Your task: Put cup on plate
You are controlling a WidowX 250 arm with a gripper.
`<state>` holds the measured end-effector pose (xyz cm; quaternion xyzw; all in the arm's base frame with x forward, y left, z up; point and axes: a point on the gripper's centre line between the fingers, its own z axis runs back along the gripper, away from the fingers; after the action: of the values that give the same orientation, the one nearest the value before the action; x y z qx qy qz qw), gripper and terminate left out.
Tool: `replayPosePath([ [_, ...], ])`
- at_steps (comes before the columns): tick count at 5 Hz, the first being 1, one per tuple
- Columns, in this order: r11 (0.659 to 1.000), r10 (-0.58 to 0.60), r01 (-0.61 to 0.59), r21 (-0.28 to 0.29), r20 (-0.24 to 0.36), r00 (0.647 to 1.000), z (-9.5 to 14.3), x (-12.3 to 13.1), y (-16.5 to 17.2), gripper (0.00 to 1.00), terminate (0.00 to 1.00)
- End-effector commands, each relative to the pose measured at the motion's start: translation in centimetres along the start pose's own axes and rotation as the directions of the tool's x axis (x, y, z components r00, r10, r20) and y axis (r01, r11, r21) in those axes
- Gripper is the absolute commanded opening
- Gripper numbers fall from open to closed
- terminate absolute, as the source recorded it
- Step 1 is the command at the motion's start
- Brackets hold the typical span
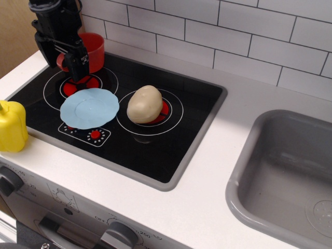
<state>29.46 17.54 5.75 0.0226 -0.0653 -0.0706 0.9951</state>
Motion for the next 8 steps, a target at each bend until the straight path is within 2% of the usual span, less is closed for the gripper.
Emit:
replayPosePath([
  [1, 0.998, -0.058, 0.058, 0.024, 0.023, 0.998, 2.1, 0.7, 0.8, 0.0, 0.0],
  [2, 0.995, -0.097, 0.096, 0.017, 0.035, 0.995, 3.4, 0.7, 1.2, 0.0, 0.0],
  [3, 0.982, -0.19, 0.188, 0.028, 0.09, 0.978, 5.1, 1.0, 1.6, 0.0, 0.0],
  [4, 0.95, -0.31, 0.311, 0.004, 0.08, 0.947, 5.8, 1.1, 2.1, 0.0, 0.0],
  [5, 0.836, -0.549, 0.548, 0.03, 0.019, 0.836, 5.9, 0.9, 2.3, 0.0, 0.0],
  [6, 0.693, -0.72, 0.72, 0.042, -0.023, 0.694, 5.4, 0.1, 2.3, 0.0, 0.0],
  [7, 0.569, -0.822, 0.822, -0.022, -0.028, 0.568, 5.2, -1.1, 1.3, 0.0, 0.0],
  [8, 0.463, -0.886, 0.88, -0.104, -0.024, 0.463, 5.2, -2.2, 0.1, 0.0, 0.0],
])
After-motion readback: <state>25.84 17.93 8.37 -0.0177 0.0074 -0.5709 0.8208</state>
